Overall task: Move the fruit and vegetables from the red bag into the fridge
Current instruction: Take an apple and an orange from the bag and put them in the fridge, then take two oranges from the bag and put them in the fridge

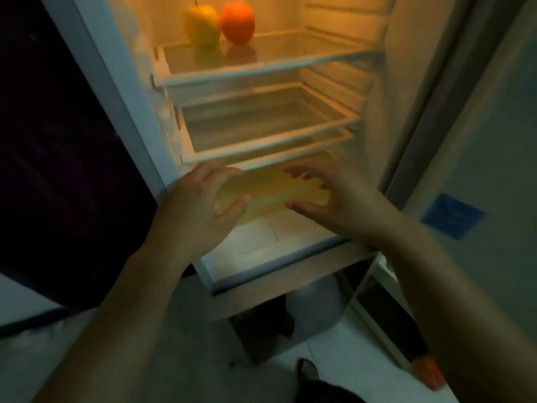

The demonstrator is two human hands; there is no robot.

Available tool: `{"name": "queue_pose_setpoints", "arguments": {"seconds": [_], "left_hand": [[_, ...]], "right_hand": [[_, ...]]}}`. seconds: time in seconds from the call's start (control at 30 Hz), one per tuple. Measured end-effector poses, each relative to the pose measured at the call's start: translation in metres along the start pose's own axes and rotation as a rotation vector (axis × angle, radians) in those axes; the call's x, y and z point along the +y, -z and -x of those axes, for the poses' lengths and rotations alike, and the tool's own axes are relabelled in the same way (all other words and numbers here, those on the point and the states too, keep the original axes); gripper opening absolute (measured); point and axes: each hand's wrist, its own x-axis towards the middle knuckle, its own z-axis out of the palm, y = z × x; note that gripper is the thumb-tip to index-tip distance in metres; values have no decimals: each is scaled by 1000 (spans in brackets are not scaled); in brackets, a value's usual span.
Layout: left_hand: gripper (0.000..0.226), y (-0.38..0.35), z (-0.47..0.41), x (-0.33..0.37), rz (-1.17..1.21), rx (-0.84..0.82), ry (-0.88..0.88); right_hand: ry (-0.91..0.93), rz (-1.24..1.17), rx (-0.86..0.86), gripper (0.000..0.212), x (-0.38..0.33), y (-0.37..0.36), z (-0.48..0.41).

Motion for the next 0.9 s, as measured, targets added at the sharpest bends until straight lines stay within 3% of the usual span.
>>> {"name": "queue_pose_setpoints", "arguments": {"seconds": [0.23,0.4,0.9], "left_hand": [[40,-45,83,12,99,-268,27],[44,-74,108,40,176,-420,-15],[43,-135,160,189,252,-591,-137]], "right_hand": [[-317,83,-310,55,-36,-21,117],[-463,89,-309,53,-47,-13,177],[-763,28,-256,53,-33,60,348]]}}
